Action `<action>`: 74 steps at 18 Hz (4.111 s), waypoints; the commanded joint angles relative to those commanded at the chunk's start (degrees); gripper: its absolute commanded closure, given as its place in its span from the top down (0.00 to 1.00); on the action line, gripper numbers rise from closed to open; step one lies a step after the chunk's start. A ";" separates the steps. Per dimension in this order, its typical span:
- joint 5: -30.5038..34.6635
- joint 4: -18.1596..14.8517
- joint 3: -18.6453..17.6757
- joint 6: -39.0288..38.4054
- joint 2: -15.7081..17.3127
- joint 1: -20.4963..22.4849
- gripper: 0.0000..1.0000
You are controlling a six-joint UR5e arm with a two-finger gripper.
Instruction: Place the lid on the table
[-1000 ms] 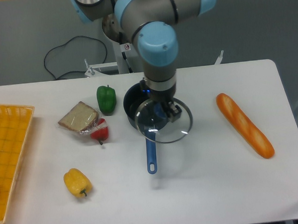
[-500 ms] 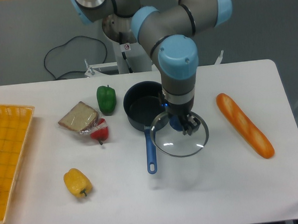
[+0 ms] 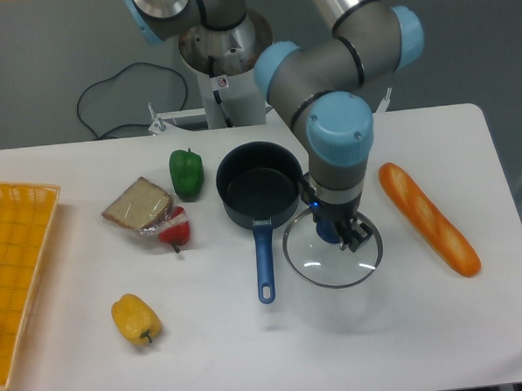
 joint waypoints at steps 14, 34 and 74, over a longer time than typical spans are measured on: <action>0.18 2.99 -0.18 0.26 -5.19 1.23 0.57; 2.20 5.62 -0.70 0.35 -7.74 0.62 0.57; 2.02 7.38 -0.70 0.53 -8.36 -0.35 1.00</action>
